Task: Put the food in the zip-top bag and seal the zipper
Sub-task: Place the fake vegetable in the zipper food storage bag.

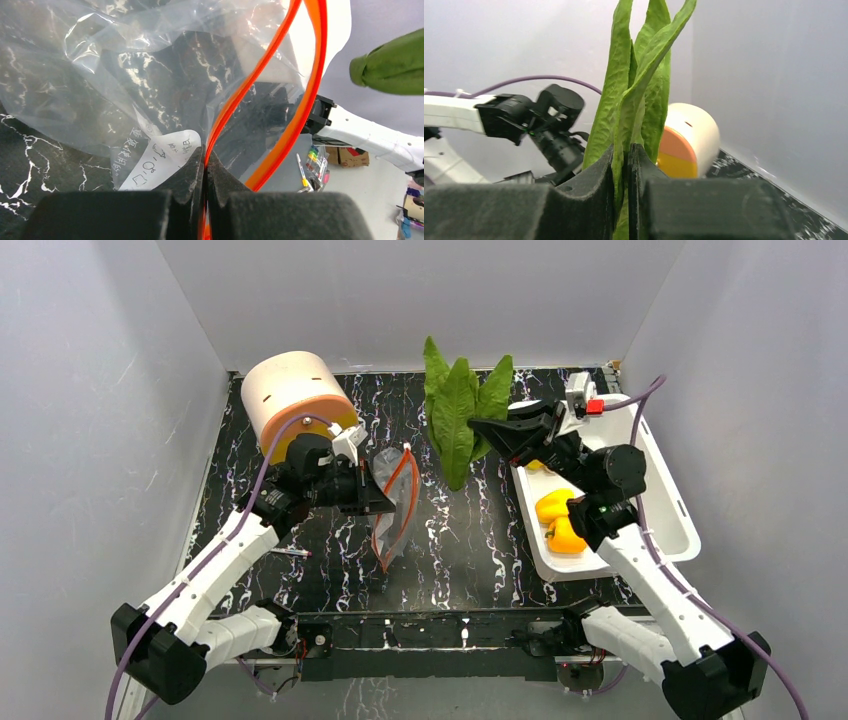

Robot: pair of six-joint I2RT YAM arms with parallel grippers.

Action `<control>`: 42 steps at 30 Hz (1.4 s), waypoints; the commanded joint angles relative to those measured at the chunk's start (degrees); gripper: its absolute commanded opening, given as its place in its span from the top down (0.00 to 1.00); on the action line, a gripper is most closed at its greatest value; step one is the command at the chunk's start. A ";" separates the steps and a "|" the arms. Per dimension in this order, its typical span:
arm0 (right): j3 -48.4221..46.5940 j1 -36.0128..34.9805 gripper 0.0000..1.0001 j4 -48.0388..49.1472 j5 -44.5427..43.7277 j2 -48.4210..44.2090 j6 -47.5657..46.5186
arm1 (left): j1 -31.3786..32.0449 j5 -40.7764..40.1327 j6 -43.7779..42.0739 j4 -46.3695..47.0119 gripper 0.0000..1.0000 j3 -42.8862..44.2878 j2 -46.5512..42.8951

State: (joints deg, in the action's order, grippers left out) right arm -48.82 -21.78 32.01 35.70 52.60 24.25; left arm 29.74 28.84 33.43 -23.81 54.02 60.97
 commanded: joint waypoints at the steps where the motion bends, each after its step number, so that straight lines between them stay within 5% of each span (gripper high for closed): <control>1: -2.09 -4.12 1.00 12.46 3.06 2.31 3.92 | 0.04 4.50 2.22 1.75 1.00 1.36 -1.37; 13: -5.82 -17.81 1.00 22.01 3.19 9.14 -4.99 | 0.03 9.35 3.90 5.00 1.00 2.42 -0.76; 23: -2.27 -18.84 1.00 23.88 2.12 10.93 -13.74 | 0.02 14.19 4.06 8.53 1.00 0.42 -3.31; 42: -5.55 -19.57 1.00 30.90 -3.69 17.56 -9.61 | 0.01 13.19 2.29 9.70 1.00 -0.63 -1.30</control>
State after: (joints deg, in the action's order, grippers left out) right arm -50.89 -40.93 57.25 34.24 70.67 14.04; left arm 29.74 40.36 36.38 -15.18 53.49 60.36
